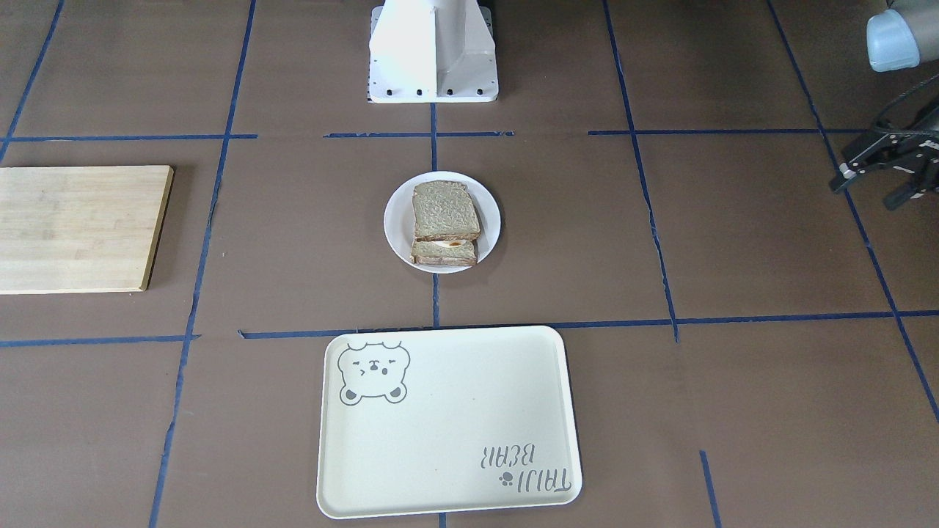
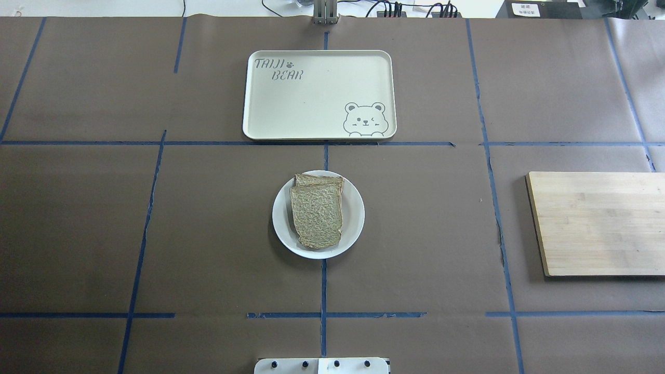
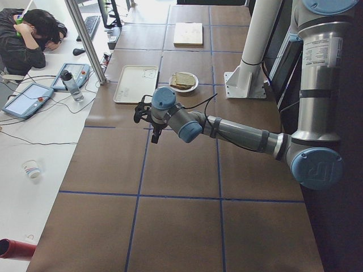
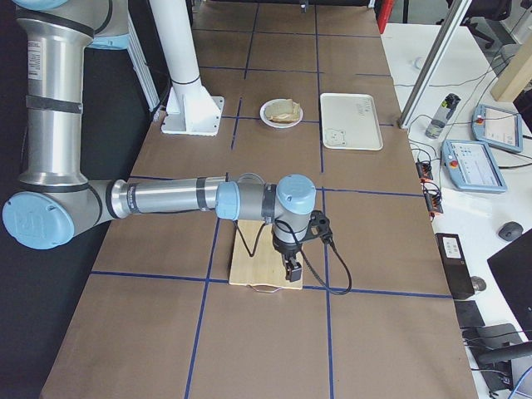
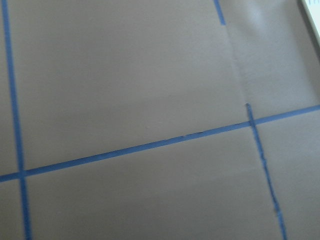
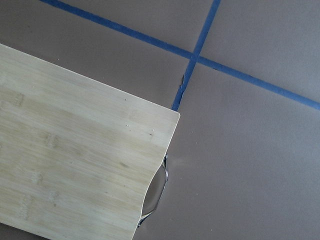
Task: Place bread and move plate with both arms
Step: 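Reach the left gripper to the rim of the white plate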
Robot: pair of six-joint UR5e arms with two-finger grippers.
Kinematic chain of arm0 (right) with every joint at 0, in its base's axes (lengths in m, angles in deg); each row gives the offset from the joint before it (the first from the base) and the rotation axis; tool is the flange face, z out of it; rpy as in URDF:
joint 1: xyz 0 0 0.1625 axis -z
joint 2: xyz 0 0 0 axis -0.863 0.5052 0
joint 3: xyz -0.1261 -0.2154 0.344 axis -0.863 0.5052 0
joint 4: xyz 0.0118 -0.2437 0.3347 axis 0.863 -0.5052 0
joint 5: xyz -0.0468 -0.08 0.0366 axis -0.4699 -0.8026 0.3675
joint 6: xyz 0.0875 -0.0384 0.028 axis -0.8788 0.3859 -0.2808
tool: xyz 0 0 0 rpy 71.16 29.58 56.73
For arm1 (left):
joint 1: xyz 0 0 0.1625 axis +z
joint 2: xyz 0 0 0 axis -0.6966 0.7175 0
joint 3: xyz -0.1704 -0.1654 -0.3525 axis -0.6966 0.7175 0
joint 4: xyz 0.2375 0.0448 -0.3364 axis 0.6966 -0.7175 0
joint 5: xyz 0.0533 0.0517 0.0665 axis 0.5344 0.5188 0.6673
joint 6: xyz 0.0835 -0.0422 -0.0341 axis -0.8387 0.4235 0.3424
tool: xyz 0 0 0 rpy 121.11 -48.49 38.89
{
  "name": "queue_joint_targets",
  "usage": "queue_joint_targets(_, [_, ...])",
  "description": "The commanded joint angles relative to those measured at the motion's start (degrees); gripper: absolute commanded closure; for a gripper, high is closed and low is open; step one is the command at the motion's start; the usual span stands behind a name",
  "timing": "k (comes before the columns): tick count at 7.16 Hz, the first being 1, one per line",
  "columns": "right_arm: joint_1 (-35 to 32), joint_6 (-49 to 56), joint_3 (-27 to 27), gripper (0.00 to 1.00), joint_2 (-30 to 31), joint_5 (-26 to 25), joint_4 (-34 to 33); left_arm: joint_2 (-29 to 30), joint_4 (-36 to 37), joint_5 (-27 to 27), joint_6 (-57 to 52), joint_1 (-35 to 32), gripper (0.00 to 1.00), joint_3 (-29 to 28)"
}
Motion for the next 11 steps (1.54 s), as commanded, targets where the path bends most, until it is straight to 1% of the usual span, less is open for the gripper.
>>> queue_joint_targets(1, [-0.48, -2.44, -0.26, 0.00, 1.40, 1.42, 0.07, 1.27, -17.09, 5.49, 28.44, 11.97, 0.00, -0.08])
queue_joint_targets(2, [-0.48, -2.45, -0.26, 0.00, 1.31, 1.51, 0.07, 2.67, -20.89, 12.76, 36.37, 19.07, 0.00, -0.25])
queue_joint_targets(3, [-0.48, -2.45, -0.26, 0.00, 1.31, 1.51, 0.07, 5.82, -21.80, 20.75, 42.11, 25.76, 0.00, -0.95])
queue_joint_targets(4, [-0.48, -2.45, -0.26, 0.00, 1.31, 1.51, 0.07, 8.98, -22.07, 25.62, 47.65, 30.09, 0.00, -1.39])
queue_joint_targets(5, [-0.48, -2.45, -0.26, 0.00, 1.23, 1.51, 0.07, 10.93, -26.16, 28.37, 52.84, 33.09, 0.00, -2.44])
queue_joint_targets(6, [-0.48, -2.54, -0.26, 0.00, 1.22, 1.69, 0.07, 12.34, -35.51, 31.61, 57.06, 36.08, 0.00, -6.63])
queue_joint_targets(7, [-0.48, -2.45, -0.26, 0.00, 1.22, 1.69, 0.07, 14.44, -43.87, 33.73, 58.32, 38.46, 0.00, -12.06])
queue_joint_targets(8, [-0.48, -2.45, -0.26, 0.00, 1.22, 1.69, 0.07, 18.12, -46.22, 34.19, 58.34, 39.52, 0.00, -15.95])
queue_joint_targets(9, [-0.48, -2.45, -0.26, 0.00, 1.22, 1.69, 0.07, 21.02, -46.41, 35.67, 58.34, 42.14, 0.00, -18.59])
queue_joint_targets(11, [-0.48, -2.45, -0.26, 0.00, 1.22, 1.69, 0.07, 22.28, -46.42, 38.32, 58.25, 46.11, 0.00, -19.41])
